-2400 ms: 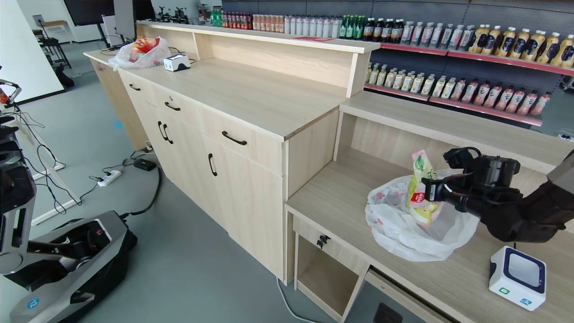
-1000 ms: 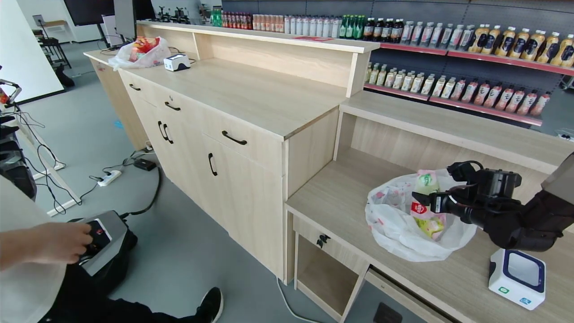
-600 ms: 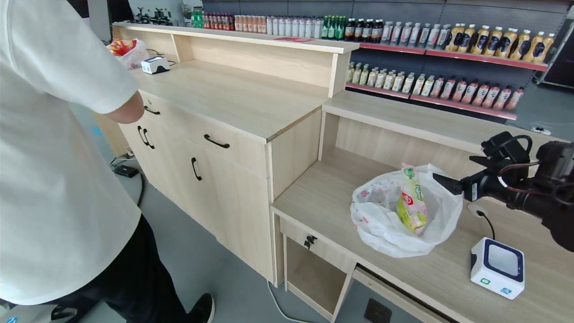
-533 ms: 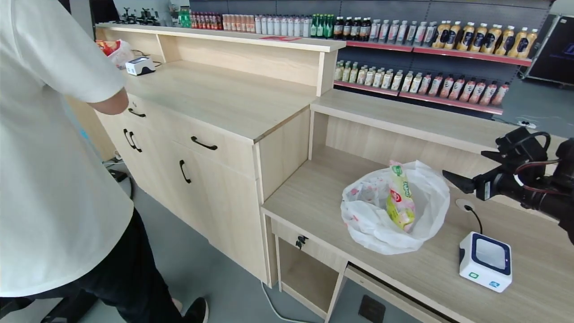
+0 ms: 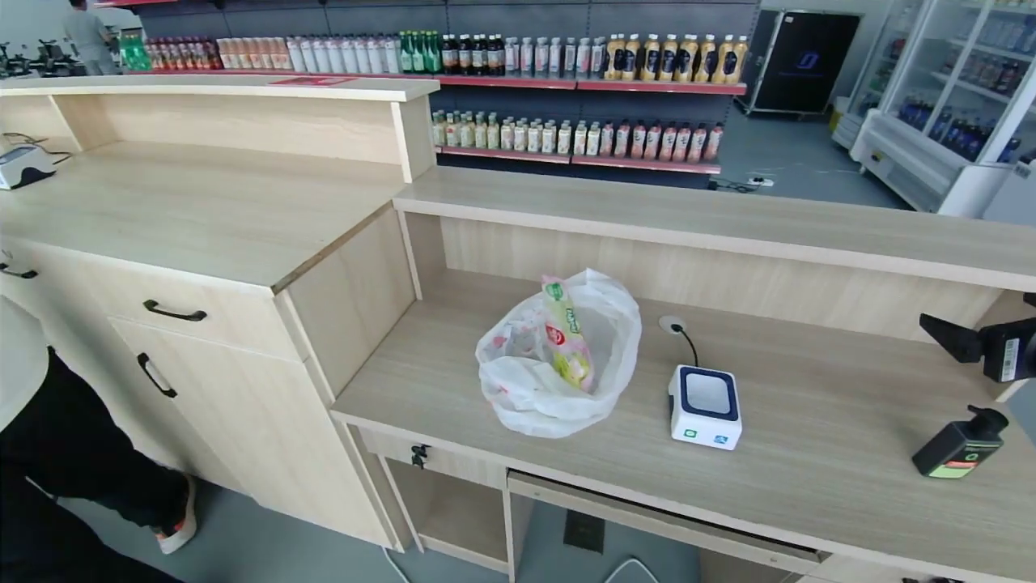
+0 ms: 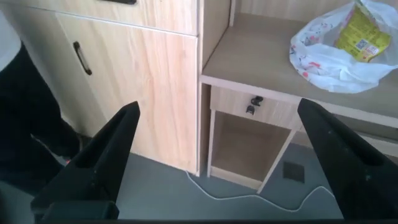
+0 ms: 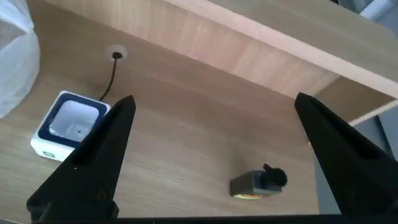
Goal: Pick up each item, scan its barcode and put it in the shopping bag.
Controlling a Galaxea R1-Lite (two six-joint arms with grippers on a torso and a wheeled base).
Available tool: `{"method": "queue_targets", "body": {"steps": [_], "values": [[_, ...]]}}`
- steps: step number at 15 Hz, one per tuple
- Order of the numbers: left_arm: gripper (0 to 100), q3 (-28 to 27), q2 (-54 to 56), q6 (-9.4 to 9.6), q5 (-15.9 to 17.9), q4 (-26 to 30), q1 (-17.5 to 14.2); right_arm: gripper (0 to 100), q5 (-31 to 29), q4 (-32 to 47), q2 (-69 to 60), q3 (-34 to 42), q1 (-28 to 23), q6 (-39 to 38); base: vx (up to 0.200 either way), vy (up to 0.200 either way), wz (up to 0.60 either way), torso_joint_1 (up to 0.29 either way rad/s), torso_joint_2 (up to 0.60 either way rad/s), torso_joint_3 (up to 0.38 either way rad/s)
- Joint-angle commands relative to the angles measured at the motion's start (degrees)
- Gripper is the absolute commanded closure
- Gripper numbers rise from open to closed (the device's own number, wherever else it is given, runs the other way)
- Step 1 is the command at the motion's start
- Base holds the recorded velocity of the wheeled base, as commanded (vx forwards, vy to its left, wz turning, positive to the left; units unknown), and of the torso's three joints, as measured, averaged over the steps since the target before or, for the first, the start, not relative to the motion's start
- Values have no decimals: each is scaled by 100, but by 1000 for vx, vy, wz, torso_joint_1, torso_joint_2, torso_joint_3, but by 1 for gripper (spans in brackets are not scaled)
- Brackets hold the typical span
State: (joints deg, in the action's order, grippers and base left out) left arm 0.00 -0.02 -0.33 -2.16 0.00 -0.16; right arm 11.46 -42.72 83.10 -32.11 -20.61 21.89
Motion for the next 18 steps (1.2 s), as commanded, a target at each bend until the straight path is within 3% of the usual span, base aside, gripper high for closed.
{"method": "queue_targets", "body": {"steps": [1,5,10,11,14,16,18], "values": [[0,0,2,-2,-4,0,-2,0,-205,237,-189,-41,-162,-62,0,0,-600,-2,-2,2],[0,0,2,-2,-4,0,-2,0,-698,598,-101,-32,-320,-467,0,0,-600,2,1,4],[0,0,2,-2,-4,0,-2,0,-680,-220,1428,-32,-1015,-546,0,0,0,0,0,0],[0,0,2,-2,-4,0,-2,0,-557,-228,1630,-85,-1103,-476,0,0,0,0,0,0],[0,0,2,-2,-4,0,-2,0,788,-167,2623,-1034,-1454,-282,0,0,0,0,0,0],[0,0,2,-2,-4,0,-2,0,876,-167,2817,-1280,-1445,-106,0,0,0,0,0,0],[0,0,2,-2,-4,0,-2,0,1359,-149,2852,-1254,-1419,25,0,0,0,0,0,0]]}}
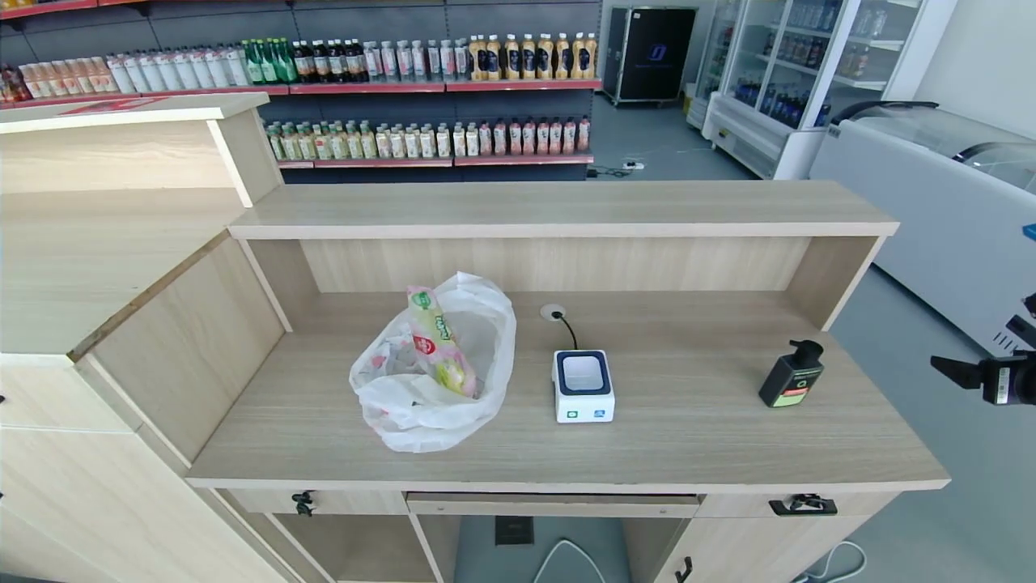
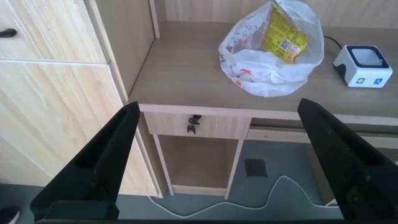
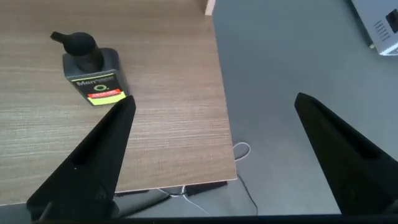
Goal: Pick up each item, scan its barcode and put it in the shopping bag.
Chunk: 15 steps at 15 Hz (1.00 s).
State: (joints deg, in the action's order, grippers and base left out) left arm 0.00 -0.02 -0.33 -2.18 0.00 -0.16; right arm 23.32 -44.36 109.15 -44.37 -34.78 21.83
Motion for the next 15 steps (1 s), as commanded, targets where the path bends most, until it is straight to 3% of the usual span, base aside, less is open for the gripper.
{"method": "queue_targets", "body": {"steps": [1,6,15], "values": [[0,0,2,-2,-2,0,7,0,472,147,291,-36,-2,93,0,0,0,0,0,0],[0,0,2,-2,-2,0,-2,0,542,244,651,-10,6,691,0,0,0,0,0,0],[0,0,2,-2,-2,0,-2,0,560,-161,1407,-432,226,735,0,0,0,0,0,0]]}}
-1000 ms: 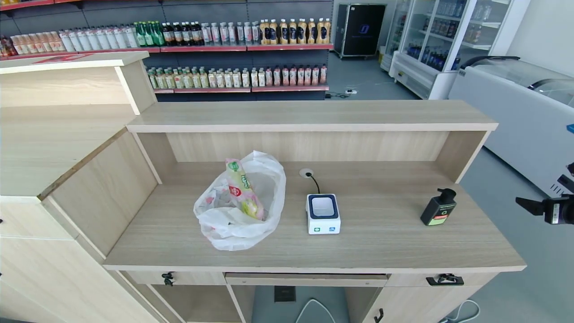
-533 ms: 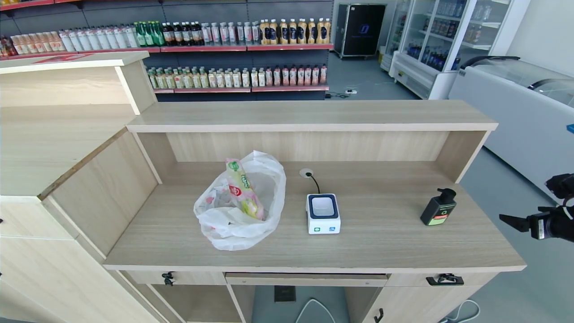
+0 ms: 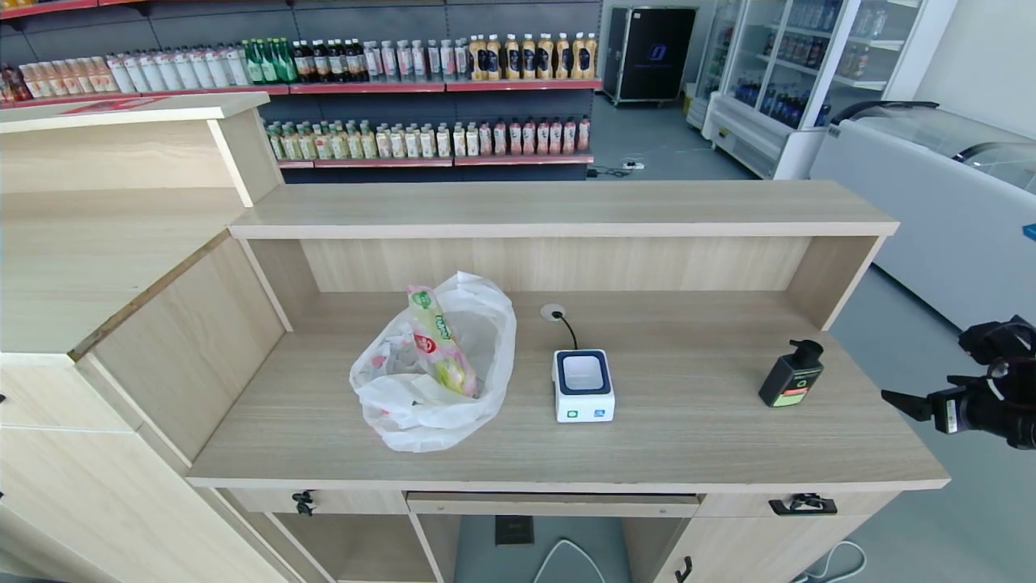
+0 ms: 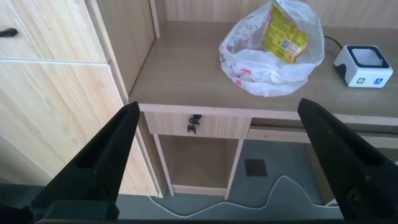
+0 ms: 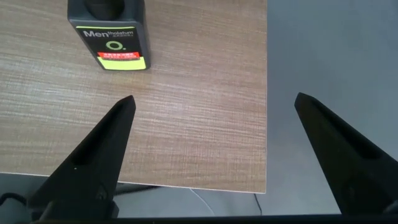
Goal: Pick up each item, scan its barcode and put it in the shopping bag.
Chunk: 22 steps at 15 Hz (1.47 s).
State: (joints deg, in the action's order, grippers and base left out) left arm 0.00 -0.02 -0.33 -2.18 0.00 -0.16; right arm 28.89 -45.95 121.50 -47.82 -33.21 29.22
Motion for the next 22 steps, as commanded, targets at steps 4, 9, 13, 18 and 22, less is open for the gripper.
{"method": "queue_targets", "body": {"steps": [4,9,13,18,22], "values": [[0,0,2,-2,-2,0,-2,0,2,-2,480,-473,420,-30,0,0,0,0,0,0],[0,0,2,-2,-2,0,7,0,2,-2,770,-649,807,-22,0,0,0,0,0,0],[0,0,2,-2,-2,0,-2,0,2,-11,1042,-1001,974,-22,0,0,0,0,0,0],[0,0,2,-2,-2,0,-2,0,2,-46,1376,-1185,1062,-13,0,0,0,0,0,0],[0,0,2,-2,-2,0,7,0,143,-37,1605,-1572,1273,-171,0,0,0,0,0,0]]}}
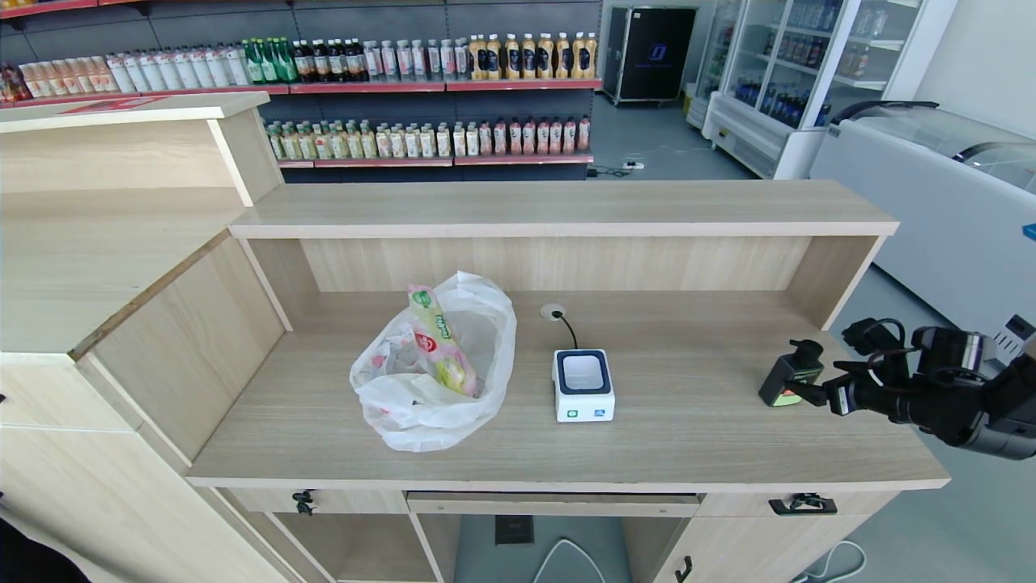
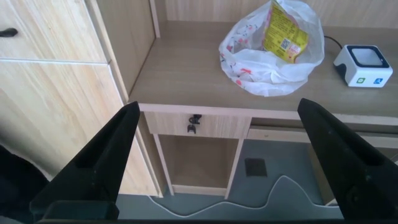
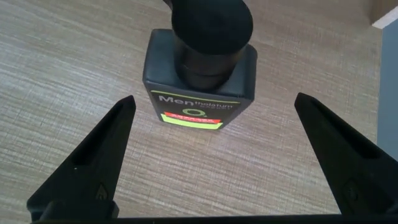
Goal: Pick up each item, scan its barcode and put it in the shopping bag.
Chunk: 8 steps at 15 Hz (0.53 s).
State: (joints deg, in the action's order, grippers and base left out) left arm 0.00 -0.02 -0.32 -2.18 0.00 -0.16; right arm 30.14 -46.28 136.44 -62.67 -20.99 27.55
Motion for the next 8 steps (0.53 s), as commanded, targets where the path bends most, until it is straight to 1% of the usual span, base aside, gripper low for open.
{"method": "queue_targets", "body": {"steps": [1,4,8], "values": [[0,0,2,-3,-2,0,-2,0,28,-4,138,-122,78,-22,0,0,0,0,0,0],[0,0,2,-3,-2,0,-2,0,36,-4,252,-166,254,-74,0,0,0,0,0,0],[0,0,2,-3,-2,0,-2,0,36,-13,507,-474,412,-92,0,0,0,0,0,0]]}}
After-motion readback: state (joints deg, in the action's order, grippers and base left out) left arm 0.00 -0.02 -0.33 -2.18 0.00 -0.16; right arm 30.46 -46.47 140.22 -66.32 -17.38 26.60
